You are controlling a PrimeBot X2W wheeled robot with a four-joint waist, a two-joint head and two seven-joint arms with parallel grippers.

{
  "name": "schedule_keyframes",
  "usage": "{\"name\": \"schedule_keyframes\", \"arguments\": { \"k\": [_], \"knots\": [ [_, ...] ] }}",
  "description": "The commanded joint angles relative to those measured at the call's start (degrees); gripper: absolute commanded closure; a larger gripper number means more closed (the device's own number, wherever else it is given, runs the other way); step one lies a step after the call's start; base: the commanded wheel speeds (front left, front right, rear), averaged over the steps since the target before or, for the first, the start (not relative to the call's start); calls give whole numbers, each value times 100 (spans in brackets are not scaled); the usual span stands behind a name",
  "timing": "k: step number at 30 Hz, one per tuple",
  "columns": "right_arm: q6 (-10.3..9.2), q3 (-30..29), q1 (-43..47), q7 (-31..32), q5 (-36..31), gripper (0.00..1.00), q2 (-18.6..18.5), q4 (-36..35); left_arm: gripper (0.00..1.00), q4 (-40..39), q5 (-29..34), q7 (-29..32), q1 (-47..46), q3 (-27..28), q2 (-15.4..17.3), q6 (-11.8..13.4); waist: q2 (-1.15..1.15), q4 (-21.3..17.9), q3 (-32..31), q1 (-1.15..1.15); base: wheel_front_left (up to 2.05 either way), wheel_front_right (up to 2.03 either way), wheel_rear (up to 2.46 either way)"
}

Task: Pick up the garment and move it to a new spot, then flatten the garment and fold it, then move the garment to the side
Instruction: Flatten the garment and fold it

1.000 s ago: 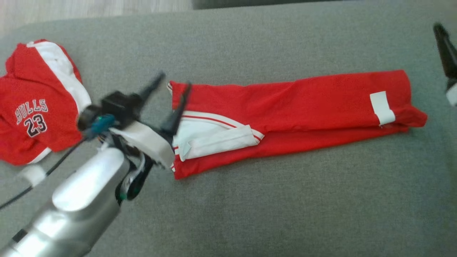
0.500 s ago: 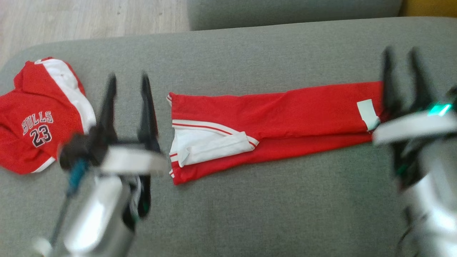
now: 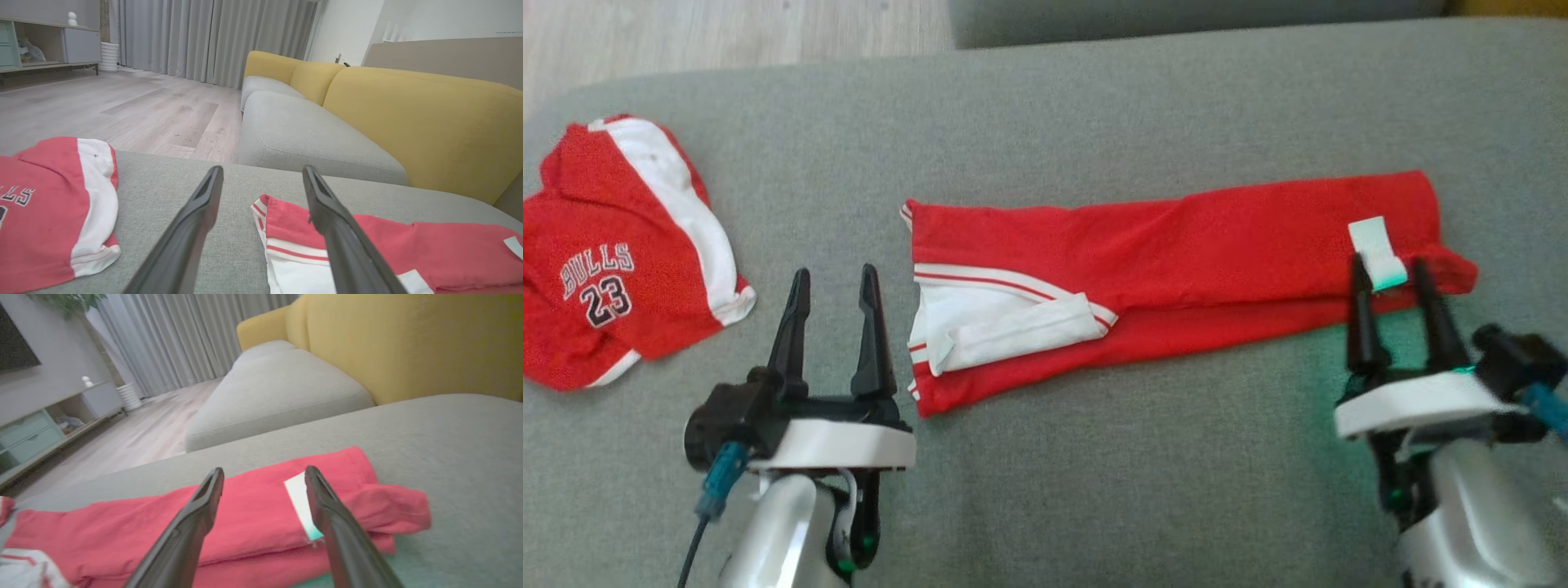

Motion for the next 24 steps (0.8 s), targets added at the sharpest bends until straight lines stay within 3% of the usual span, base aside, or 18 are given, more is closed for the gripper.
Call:
{"name": "schedule_keyframes", "arguments": {
  "k": [1,12,20,21,22,23,24],
  "knots": [
    [-5,-101,-367,-12,-134,0,30,-3,0,-126,101,-30,-304,251,-1,-72,0,52,163,0,0,0,0],
    [-5,-1998,-1434,426,-882,0,88,1475,0,89,375,-30,-579,374,-165,-435,0,263,611,0,0,0,0],
    [-5,-2101,-1875,452,-768,0,93,2788,0,119,359,-30,-603,330,-183,-460,0,308,707,0,0,0,0],
    [-5,-2067,-1909,426,-780,27,93,2908,0,121,349,-30,-616,323,-183,-449,0,309,703,0,0,0,0],
    [-5,-2045,-1938,388,-789,76,93,3009,0,126,342,-30,-628,320,-183,-439,0,305,691,0,0,0,0],
    [-5,-2034,-1956,338,-834,100,93,3074,0,135,340,-30,-632,324,-184,-430,0,293,664,0,0,0,0],
    [-5,-2065,-1964,279,-920,100,93,3095,0,143,341,-30,-627,332,-184,-421,0,272,634,0,0,0,0]
  ]
}}
